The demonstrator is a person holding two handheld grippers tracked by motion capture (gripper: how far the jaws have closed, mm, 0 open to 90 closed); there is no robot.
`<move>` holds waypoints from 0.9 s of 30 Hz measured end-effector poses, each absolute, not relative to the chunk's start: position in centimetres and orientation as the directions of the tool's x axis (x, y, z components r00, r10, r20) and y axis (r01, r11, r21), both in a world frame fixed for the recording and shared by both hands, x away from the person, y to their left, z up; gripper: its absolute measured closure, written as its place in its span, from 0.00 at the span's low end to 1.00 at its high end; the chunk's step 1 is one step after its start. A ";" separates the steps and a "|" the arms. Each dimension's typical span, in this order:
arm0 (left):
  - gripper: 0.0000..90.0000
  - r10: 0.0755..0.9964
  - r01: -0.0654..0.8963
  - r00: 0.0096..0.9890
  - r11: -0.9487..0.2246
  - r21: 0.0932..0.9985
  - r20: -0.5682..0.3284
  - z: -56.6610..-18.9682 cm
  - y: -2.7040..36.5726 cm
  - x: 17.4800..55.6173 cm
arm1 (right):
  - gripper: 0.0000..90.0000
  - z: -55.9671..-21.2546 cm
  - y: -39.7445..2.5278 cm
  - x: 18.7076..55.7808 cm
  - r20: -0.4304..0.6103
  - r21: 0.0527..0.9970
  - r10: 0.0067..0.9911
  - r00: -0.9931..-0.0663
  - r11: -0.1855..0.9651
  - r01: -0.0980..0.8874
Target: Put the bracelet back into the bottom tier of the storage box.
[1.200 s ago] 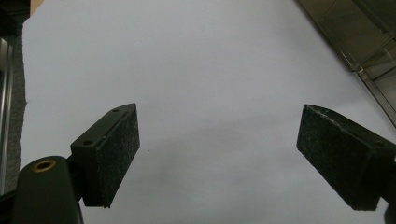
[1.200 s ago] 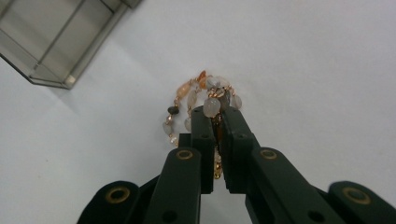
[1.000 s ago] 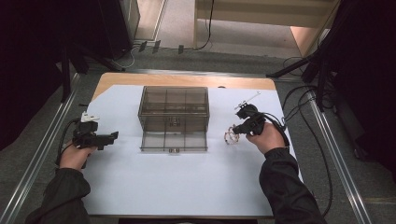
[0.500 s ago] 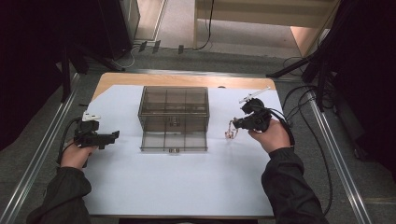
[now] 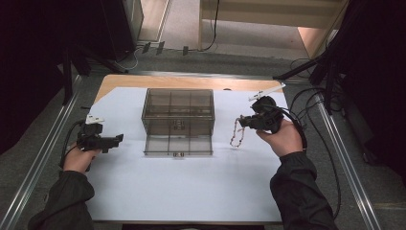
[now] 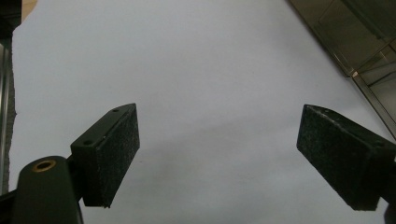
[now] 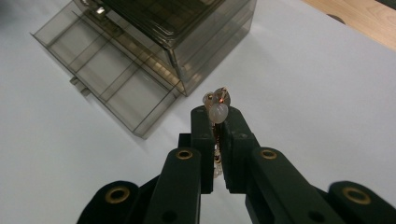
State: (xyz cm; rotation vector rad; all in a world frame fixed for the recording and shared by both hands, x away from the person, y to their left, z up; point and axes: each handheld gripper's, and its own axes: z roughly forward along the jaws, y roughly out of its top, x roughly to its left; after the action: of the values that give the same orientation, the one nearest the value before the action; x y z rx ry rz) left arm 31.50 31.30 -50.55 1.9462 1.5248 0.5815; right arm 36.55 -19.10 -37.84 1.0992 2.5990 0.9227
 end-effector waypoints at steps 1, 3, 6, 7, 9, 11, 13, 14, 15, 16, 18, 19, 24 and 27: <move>0.16 0.969 0.710 0.247 -0.167 0.685 -0.020 -50.5 31.3 31.5 | 0.96 -37.8 -19.1 36.5 0.078 0.604 0.697 -0.713 0.536 0.590; 0.16 0.969 0.710 0.247 -0.167 0.685 -0.020 -50.6 31.3 31.5 | 0.96 -37.5 -18.9 36.3 0.075 0.608 0.688 -0.722 0.542 0.580; 0.16 0.968 0.710 0.252 -0.171 0.683 -0.019 -50.6 31.2 31.5 | 0.96 -36.9 -18.3 35.8 0.074 0.620 0.670 -0.738 0.549 0.561; 0.16 0.968 0.710 0.252 -0.171 0.683 -0.019 -50.6 31.2 31.5 | 0.96 -36.9 -18.3 35.8 0.074 0.620 0.670 -0.738 0.549 0.561; 0.16 0.968 0.709 0.250 -0.169 0.685 -0.020 -50.6 31.2 31.5 | 0.96 -36.5 -17.9 35.4 0.077 0.626 0.662 -0.746 0.550 0.553; 0.16 0.969 0.708 0.246 -0.165 0.687 -0.022 -50.5 31.2 31.5 | 0.96 -36.3 -17.5 35.2 0.077 0.625 0.653 -0.753 0.557 0.547; 0.16 0.969 0.708 0.248 -0.168 0.686 -0.019 -50.5 31.3 31.4 | 0.96 -36.2 -17.3 35.1 0.075 0.626 0.647 -0.759 0.562 0.541; 0.16 0.969 0.708 0.248 -0.168 0.686 -0.019 -50.5 31.3 31.4 | 0.96 -36.1 -17.2 35.0 0.072 0.625 0.647 -0.759 0.564 0.540; 0.16 0.969 0.708 0.248 -0.168 0.686 -0.019 -50.5 31.3 31.4 | 0.96 -36.1 -17.2 35.0 0.072 0.625 0.647 -0.759 0.564 0.540; 0.16 0.968 0.708 0.249 -0.168 0.686 -0.020 -50.5 31.3 31.4 | 0.96 -36.1 -17.1 35.0 0.072 0.626 0.645 -0.761 0.565 0.538; 0.16 0.969 0.708 0.247 -0.166 0.687 -0.020 -50.5 31.4 31.4 | 0.96 -36.0 -16.9 34.9 0.069 0.628 0.642 -0.763 0.566 0.534; 0.16 0.969 0.707 0.247 -0.166 0.687 -0.020 -50.5 31.4 31.4 | 0.96 -35.9 -16.8 34.8 0.073 0.628 0.638 -0.767 0.569 0.532; 0.16 0.970 0.708 0.244 -0.166 0.686 -0.018 -50.5 31.5 31.2 | 0.96 -35.7 -16.3 34.6 0.070 0.633 0.626 -0.777 0.574 0.520; 0.16 0.971 0.709 0.239 -0.162 0.687 -0.018 -50.5 31.6 31.0 | 0.96 -35.6 -15.8 34.5 0.065 0.641 0.628 -0.776 0.570 0.515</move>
State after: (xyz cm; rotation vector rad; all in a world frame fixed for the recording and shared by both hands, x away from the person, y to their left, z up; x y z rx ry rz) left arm 31.01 31.63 -50.48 1.9396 1.5309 0.5884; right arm 34.54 -15.84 -35.59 0.9662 2.6298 0.9901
